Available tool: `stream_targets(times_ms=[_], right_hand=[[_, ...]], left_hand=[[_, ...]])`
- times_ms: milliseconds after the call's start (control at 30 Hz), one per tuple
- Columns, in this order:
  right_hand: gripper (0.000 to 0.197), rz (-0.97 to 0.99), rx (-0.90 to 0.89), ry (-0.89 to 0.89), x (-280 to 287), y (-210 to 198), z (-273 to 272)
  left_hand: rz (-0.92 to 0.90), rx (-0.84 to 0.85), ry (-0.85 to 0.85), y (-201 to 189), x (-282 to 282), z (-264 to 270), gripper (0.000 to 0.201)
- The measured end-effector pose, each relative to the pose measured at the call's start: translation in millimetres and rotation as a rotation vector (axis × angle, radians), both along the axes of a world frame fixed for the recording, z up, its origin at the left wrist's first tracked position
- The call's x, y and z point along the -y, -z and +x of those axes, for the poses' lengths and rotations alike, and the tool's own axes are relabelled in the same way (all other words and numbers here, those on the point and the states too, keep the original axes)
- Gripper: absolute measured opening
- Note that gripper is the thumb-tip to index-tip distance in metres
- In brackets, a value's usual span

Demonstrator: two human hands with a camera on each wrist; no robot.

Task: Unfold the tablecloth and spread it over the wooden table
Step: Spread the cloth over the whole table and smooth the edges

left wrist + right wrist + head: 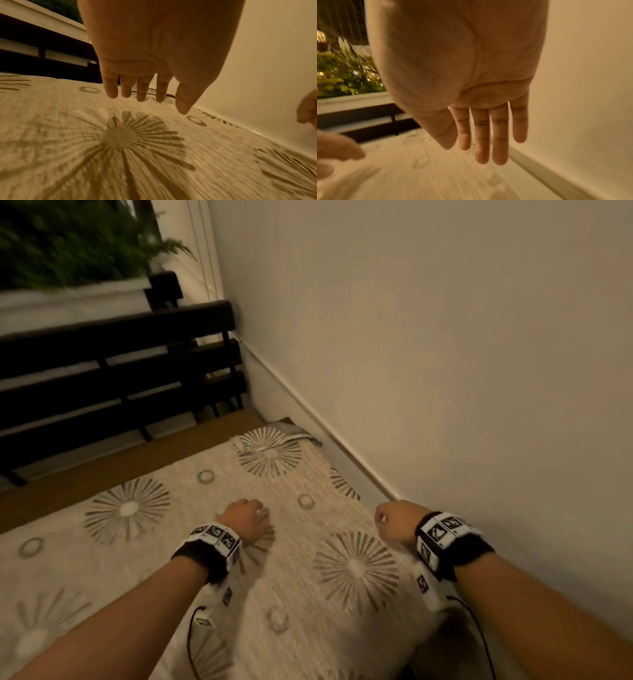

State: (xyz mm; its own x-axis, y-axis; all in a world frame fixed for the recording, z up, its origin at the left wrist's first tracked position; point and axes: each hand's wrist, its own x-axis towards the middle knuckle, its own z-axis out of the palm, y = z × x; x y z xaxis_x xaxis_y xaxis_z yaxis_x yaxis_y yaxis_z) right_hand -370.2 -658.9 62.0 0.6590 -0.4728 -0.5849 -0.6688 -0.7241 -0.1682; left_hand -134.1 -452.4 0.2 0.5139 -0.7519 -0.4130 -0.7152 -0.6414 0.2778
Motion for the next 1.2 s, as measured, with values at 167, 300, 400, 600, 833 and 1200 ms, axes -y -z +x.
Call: stream_targets(times_ms=[167, 300, 400, 600, 833, 1200], right_hand=[[0.028, 0.12, 0.278, -0.01, 6, -5, 98], [0.026, 0.172, 0.369, -0.016, 35, 23, 164], [0.026, 0.22, 0.437, 0.021, 70, 50, 198], [0.042, 0.257, 0.581, 0.043, 118, 97, 238], [0.014, 0.346, 0.596, -0.001, 136, 131, 261], [0.077, 0.287, 0.409, 0.077, 140, 125, 247]], left_hand=[[-0.054, -0.009, -0.089, 0, 1, 29, 0.044], [-0.121, 0.005, -0.199, 2, 39, 64, 0.036], [-0.148, -0.066, -0.403, 10, 69, 96, 0.061], [-0.131, -0.273, -0.809, 12, 123, 159, 0.094], [0.176, -0.372, -0.519, 8, 145, 198, 0.032], [-0.175, -0.324, -0.288, 1, 179, 198, 0.087]])
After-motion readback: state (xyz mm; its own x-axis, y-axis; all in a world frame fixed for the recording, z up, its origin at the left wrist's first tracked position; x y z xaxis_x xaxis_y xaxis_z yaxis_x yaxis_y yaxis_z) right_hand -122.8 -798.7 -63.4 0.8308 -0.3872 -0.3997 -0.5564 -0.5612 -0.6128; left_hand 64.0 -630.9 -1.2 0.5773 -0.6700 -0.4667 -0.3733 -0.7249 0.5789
